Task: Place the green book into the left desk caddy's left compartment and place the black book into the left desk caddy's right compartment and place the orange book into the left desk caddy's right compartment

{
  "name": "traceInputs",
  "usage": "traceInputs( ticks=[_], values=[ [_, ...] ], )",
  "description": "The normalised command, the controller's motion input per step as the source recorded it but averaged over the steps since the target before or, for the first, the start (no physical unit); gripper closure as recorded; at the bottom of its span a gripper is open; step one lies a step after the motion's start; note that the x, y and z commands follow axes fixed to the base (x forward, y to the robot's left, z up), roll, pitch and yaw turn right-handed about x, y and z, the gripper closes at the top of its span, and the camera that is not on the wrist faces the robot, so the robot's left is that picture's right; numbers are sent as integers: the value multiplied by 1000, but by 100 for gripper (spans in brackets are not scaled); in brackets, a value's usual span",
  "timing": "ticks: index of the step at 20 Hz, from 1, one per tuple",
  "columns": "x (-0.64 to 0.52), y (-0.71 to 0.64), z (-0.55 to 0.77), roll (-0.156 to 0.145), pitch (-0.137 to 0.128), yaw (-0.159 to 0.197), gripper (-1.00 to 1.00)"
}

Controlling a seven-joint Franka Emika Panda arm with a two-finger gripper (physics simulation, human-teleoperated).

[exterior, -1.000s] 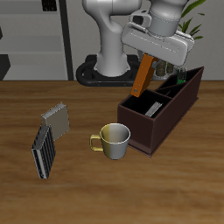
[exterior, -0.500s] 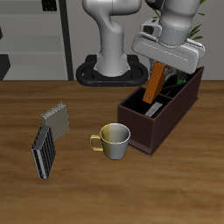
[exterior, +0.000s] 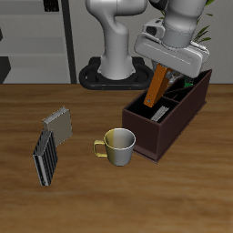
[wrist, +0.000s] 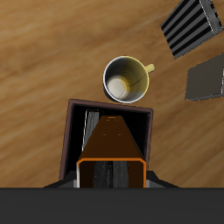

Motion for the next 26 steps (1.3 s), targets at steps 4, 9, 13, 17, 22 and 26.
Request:
traceInputs(
  ticks=[4,9,13,17,22,26],
  values=[
    [-19,-36,-91,-2,23,-10,100],
    [-32,-13,-113,-2,1,-5,100],
    [-20,-123,-52,-18,11,-28,100],
    [13,18,-162,4,22,-2,100],
    [29,-33,-197,17,28,-4,100],
    [-44,-33,-138,-4,-4,1,100]
  ],
)
